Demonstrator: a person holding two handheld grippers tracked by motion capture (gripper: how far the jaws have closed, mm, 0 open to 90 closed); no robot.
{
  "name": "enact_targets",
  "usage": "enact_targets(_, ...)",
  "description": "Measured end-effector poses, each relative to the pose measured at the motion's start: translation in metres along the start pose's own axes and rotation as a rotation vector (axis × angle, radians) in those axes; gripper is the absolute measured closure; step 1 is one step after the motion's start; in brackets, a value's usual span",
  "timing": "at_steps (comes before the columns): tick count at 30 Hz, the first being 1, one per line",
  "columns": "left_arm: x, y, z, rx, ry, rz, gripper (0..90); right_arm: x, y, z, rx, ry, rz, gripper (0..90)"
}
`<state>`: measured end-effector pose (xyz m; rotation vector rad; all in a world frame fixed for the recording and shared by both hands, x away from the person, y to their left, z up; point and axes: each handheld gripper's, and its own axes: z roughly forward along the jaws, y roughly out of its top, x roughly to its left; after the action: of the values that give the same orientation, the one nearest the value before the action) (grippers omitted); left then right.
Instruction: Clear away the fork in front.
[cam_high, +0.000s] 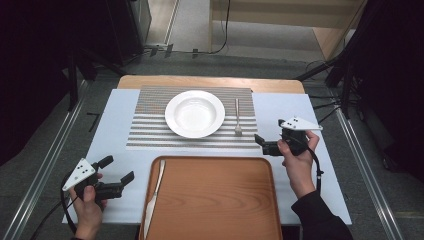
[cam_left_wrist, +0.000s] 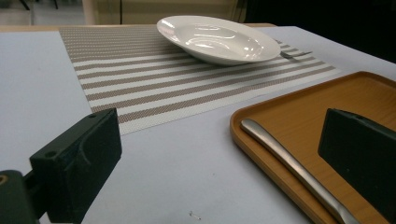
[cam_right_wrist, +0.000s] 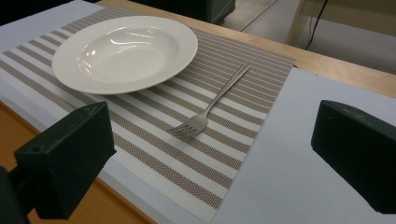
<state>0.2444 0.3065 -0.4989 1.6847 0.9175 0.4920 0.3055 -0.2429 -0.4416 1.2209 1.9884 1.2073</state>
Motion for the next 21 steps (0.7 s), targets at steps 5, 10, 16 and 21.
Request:
enact_targets(5, 0.000, 0.000, 0.000, 0.003, 0.002, 0.001, 0.0, 0.000, 0.006, 0.018, 0.030, -0.007, 0.005, 0.0)
enact_targets(10, 0.000, 0.000, 0.000, 0.004, 0.001, 0.002, 0.0, 0.000, 0.009, 0.030, 0.050, -0.030, 0.008, 5.9)
enact_targets(16, 0.000, 0.000, 0.000, 0.003, 0.000, 0.000, 0.0, 0.001, 0.014, 0.046, 0.065, -0.019, 0.019, 5.9)
enact_targets(21, 0.000, 0.000, 0.000, 0.003, -0.002, 0.001, 0.0, 0.004, 0.017, 0.060, 0.099, -0.016, 0.027, 5.8)
